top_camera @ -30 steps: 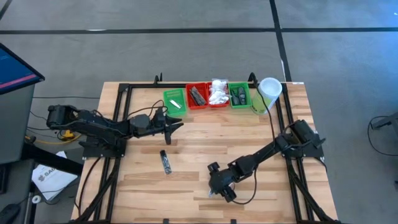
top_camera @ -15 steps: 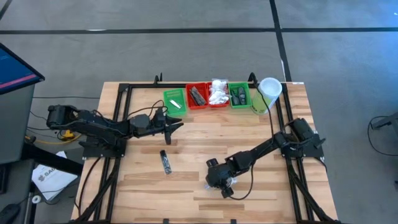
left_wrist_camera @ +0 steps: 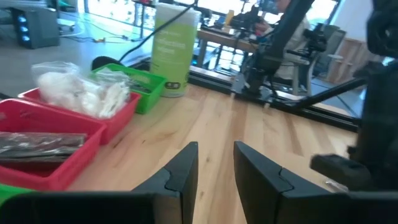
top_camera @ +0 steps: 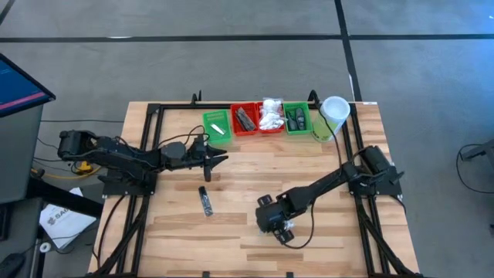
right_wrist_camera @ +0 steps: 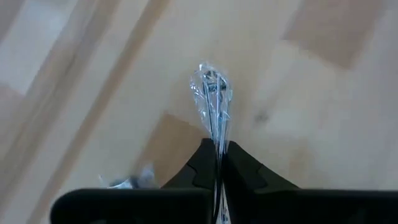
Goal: Pick & Place Travel size toiletries
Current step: Put the silver nail cutter into the left green bin
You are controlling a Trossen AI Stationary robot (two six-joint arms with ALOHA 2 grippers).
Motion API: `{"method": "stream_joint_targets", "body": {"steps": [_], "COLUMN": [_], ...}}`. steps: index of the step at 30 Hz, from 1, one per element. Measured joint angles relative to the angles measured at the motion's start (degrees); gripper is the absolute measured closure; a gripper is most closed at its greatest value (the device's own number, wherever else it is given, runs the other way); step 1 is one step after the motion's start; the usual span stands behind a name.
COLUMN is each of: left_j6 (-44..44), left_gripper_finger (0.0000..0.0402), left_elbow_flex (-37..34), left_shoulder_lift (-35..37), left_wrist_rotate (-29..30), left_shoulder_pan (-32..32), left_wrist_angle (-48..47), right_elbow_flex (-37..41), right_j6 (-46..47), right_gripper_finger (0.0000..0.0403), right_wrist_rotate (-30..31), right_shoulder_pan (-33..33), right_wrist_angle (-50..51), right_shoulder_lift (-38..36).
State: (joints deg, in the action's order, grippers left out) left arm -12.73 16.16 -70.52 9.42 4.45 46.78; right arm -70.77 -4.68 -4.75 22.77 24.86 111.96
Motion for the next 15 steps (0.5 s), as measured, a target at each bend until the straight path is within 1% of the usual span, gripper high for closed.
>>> {"method": "stream_joint_targets", "body": {"steps": [2, 4, 8, 15], "left_j6": [0.0, 0.0, 0.0, 0.0], "left_gripper_finger": [0.0307, 0.0307, 0.0307, 0.0307], "left_elbow_flex": [0.0, 0.0, 0.0, 0.0], "left_shoulder_lift": [0.0, 0.0, 0.0, 0.0], "left_wrist_rotate": [-0.9, -1.3, -1.5, -3.9], "left_shoulder_pan": [0.0, 0.0, 0.0, 0.0], "left_wrist_angle": [0.1, 0.5, 1.0, 1.3], "right_elbow_flex": [-1.5, -2.1, -4.8, -9.7], "right_j6": [-0.7, -1.5, -3.4, -6.9], "right_gripper_finger": [0.0398, 0.0397, 0.0400, 0.0401], "right_wrist_rotate": [1.4, 2.5, 4.3, 9.3], "right_shoulder_pan": [-0.8, -1.6, -3.4, -6.6], "right_wrist_angle": [0.8, 3.9, 5.8, 9.6], "right_shoulder_lift": [-0.2, -0.9, -1.1, -1.2]}}
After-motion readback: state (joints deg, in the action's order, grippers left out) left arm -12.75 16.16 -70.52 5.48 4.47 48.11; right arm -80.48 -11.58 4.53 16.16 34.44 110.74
